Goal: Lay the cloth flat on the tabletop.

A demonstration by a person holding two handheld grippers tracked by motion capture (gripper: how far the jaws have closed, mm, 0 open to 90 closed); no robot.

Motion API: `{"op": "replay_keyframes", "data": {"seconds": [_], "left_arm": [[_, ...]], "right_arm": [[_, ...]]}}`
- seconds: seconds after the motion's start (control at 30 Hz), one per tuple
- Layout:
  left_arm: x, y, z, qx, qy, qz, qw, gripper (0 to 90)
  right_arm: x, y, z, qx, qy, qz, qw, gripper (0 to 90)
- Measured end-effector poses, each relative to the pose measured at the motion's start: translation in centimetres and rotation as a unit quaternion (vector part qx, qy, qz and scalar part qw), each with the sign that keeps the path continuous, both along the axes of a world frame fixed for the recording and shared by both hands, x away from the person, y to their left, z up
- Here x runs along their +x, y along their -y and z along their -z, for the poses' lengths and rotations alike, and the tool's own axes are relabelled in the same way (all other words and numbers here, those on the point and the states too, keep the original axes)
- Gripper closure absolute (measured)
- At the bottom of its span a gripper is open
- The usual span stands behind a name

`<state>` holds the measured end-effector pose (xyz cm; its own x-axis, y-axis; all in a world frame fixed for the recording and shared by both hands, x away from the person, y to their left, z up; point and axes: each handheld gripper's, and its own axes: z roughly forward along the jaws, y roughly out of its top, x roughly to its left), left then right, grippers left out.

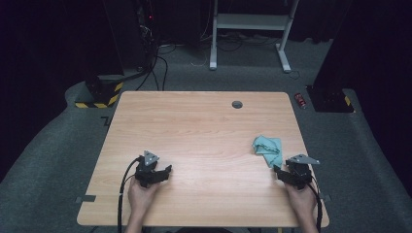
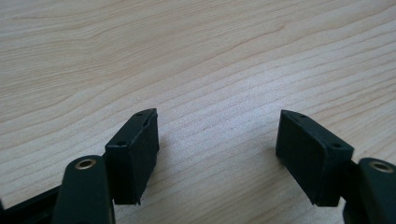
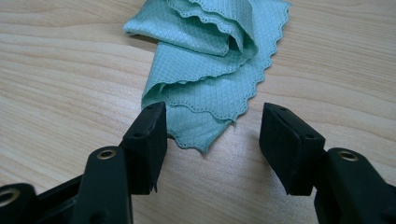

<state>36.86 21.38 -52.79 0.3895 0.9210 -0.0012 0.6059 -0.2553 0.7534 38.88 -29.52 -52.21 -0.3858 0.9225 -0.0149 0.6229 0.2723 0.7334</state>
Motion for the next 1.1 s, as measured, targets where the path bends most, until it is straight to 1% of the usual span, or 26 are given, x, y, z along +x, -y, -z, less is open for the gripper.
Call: {"op": "replay_keyframes", "data": {"seconds": [0.43, 0.7, 0.77, 0.8, 0.83, 0.87, 0.93, 1.0, 1.03, 1.1], "left_arm": [[0.0, 0.0, 0.0, 0.0, 0.0, 0.0, 1.0, 30.1], [0.0, 0.0, 0.0, 0.001, -0.001, 0.002, 1.0, 29.5], [0.0, 0.0, 0.0, 0.0, 0.0, 0.001, 1.0, 29.5], [0.0, 0.0, 0.0, 0.0, -0.001, 0.001, 1.0, 29.5], [0.0, 0.0, 0.0, 0.0, -0.001, 0.0, 1.0, 29.5], [0.0, 0.0, 0.0, 0.0, -0.001, 0.0, 1.0, 29.4], [0.0, 0.0, 0.0, -0.001, -0.001, 0.0, 1.0, 29.4], [0.0, 0.0, 0.0, 0.0, -0.001, 0.001, 1.0, 29.3], [0.0, 0.0, 0.0, 0.0, -0.001, 0.002, 1.0, 29.2], [0.0, 0.0, 0.0, -0.001, -0.002, 0.002, 1.0, 29.1]], "right_arm": [[0.0, 0.0, 0.0, 0.0, -0.001, -0.001, 1.0, 41.2], [-0.2, -0.2, 0.0, 0.0, -0.001, 0.007, 1.0, 41.3], [-0.2, -0.3, 0.0, 0.001, -0.001, 0.007, 1.0, 42.1], [-0.3, -0.4, -0.1, 0.001, -0.005, 0.002, 1.0, 46.1], [-0.3, -0.4, -0.1, 0.001, -0.005, 0.002, 1.0, 46.1], [-0.4, -0.4, -0.3, 0.007, -0.012, 0.001, 0.9999, 48.1], [-0.6, -0.5, -0.6, 0.021, -0.007, -0.004, 0.9997, 50.4], [-0.9, -0.7, -1.0, 0.023, 0.003, -0.009, 0.9997, 52.0], [-1.0, -0.8, -1.3, 0.024, 0.012, -0.013, 0.9996, 53.1], [-1.2, -1.1, -1.7, 0.029, 0.019, -0.021, 0.9992, 55.0]]}}
